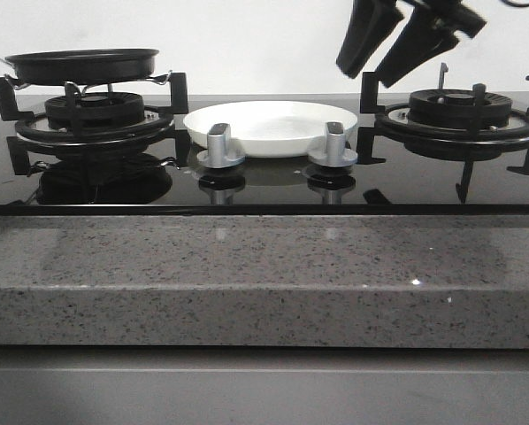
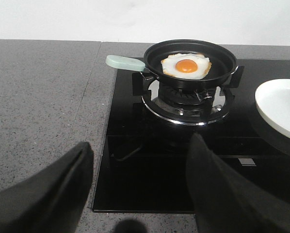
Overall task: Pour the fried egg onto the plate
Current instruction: 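Lower the right gripper onto the rim of the white plate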
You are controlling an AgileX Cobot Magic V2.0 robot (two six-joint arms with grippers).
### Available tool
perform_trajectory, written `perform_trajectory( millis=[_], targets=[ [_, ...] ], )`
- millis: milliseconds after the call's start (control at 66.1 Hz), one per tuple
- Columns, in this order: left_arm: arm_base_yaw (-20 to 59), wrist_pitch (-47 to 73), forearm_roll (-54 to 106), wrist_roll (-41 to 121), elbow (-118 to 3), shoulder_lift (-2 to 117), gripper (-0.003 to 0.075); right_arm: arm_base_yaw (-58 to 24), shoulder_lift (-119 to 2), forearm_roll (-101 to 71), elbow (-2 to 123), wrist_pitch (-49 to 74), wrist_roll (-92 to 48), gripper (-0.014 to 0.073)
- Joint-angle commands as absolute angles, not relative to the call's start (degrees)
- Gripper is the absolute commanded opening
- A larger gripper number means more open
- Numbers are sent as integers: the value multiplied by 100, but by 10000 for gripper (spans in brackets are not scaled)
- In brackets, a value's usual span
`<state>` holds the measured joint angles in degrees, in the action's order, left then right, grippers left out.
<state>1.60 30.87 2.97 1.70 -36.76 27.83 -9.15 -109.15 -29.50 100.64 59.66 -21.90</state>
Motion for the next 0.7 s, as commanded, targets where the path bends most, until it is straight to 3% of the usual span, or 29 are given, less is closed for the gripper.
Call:
perform_trajectory(
  millis=[0,560,681],
  targets=[
    [198,2610,336,114,-3825,2857,428,-907,-10872,-3082,10506,5972,-2253,456],
    [198,2651,482,114,-3825,2857,428,-907,-11764,-2803,11320,6435,-2253,454],
    [198,2651,482,114,-3825,2857,428,-907,-11806,-2789,11320,6456,-2253,384]
  ],
)
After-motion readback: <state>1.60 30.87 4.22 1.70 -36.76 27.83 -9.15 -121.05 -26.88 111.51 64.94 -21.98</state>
